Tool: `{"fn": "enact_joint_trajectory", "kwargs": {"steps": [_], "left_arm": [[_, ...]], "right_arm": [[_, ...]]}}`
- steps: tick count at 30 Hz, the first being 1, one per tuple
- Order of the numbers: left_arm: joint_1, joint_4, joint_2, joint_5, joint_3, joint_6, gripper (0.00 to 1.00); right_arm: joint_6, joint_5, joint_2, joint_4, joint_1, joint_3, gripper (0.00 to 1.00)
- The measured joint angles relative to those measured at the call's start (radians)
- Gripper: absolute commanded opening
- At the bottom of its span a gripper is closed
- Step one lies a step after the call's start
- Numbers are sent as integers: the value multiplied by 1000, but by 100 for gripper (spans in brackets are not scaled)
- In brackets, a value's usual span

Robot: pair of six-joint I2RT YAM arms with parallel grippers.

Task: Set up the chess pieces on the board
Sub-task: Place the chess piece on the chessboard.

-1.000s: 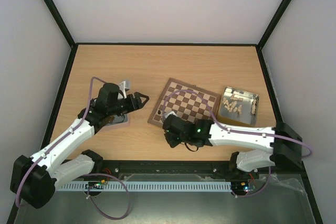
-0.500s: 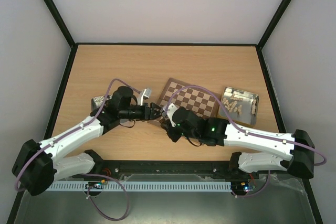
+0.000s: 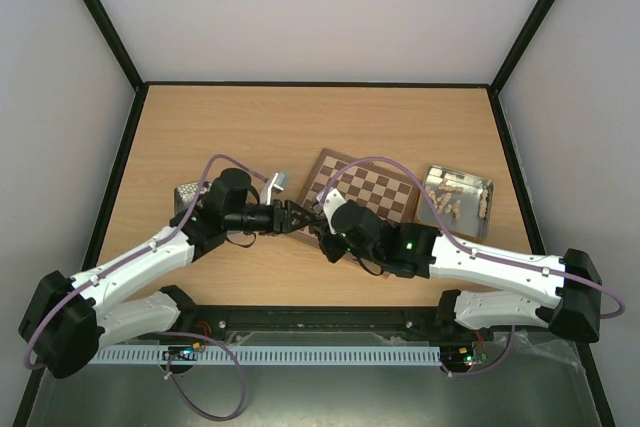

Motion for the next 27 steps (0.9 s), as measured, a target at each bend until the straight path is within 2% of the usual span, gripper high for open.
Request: {"fn": "enact_joint_trajectory", "kwargs": {"steps": [9,14,17,23,27], "left_arm": [[0,60,3,22,-8,-39,23],[-2,96,16,24,-10,-63,9],[-1,117,21,20,-14,-91,3],[-1,187,21,15,-31,-192,3],[14,230,18,-1,-31,-276,4]], "right_arm": [[4,3,2,10,-4,0,5],[4,4,3,15,-8,0,14],[10,-5,3,17,-12,0,21],[74,-19,-29,43,-15,-2,48],[160,-14,-126,114,-15,-42,64]]}}
